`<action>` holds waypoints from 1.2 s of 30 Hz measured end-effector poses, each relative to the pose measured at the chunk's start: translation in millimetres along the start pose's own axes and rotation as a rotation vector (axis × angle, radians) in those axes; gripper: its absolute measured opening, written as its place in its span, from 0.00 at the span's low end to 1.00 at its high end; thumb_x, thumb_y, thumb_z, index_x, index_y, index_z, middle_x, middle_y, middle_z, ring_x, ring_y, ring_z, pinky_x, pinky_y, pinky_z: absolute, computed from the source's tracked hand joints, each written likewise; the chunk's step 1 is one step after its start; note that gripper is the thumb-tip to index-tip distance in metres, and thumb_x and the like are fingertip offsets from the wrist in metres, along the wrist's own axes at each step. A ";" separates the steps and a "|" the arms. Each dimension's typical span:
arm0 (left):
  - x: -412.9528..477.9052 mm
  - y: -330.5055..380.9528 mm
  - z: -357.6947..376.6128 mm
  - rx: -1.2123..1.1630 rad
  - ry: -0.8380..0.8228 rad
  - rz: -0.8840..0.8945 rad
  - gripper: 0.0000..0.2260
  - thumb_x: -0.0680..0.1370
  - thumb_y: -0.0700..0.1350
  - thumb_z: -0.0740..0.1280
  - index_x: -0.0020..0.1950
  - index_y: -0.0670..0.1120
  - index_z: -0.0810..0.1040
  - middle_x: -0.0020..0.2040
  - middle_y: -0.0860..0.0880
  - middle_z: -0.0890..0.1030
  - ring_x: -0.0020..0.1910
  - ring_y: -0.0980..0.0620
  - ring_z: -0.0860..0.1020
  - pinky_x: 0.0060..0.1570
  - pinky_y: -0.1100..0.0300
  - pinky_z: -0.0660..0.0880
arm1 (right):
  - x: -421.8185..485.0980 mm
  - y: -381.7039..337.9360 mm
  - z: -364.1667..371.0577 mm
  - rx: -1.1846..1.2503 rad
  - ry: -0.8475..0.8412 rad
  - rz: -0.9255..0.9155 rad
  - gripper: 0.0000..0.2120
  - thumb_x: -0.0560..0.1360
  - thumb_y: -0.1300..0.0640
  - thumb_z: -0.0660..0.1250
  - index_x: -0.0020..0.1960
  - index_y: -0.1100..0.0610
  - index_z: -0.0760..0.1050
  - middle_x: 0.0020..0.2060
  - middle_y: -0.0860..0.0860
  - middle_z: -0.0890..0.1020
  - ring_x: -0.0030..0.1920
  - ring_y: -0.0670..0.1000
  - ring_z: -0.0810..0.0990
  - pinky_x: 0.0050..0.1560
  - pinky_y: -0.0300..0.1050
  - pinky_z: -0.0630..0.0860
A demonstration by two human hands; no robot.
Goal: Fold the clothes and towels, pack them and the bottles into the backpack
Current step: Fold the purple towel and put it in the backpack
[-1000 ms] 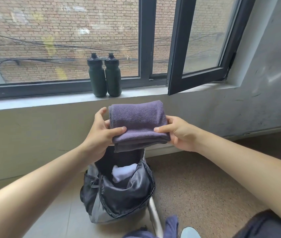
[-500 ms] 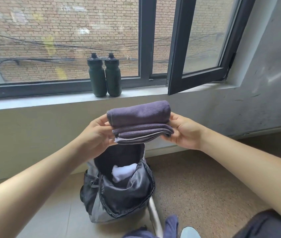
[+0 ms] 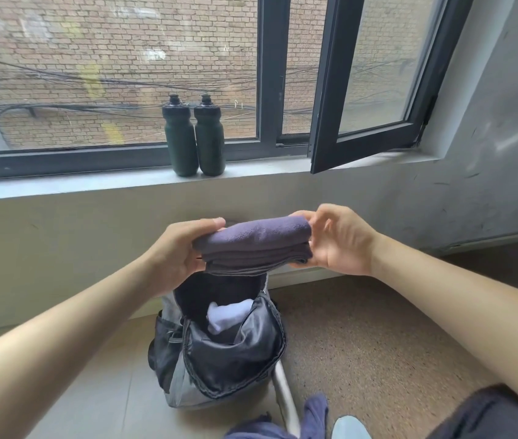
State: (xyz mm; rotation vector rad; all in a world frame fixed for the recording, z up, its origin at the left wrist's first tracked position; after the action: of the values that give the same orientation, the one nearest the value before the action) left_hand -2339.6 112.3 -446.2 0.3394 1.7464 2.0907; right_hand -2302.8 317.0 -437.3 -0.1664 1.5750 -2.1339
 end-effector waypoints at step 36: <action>-9.5 -53.3 15.9 0.446 -0.251 -0.210 0.16 0.72 0.46 0.80 0.58 0.44 0.85 0.56 0.40 0.86 0.56 0.41 0.85 0.60 0.49 0.80 | 3.7 11.1 3.8 -0.668 0.141 -0.161 0.12 0.72 0.72 0.74 0.50 0.62 0.77 0.49 0.56 0.80 0.46 0.51 0.81 0.47 0.43 0.80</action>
State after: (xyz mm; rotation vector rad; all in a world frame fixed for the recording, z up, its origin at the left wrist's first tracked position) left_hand -2316.7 129.9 -494.7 0.4942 1.9810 1.4359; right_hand -2301.3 309.6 -447.1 -0.3745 2.3807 -1.6728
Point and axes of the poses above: each hand's wrist, its own x-axis towards the middle knuckle, its own z-axis out of the palm, y = z × x, the point moved 8 cm from there along x, towards the middle knuckle
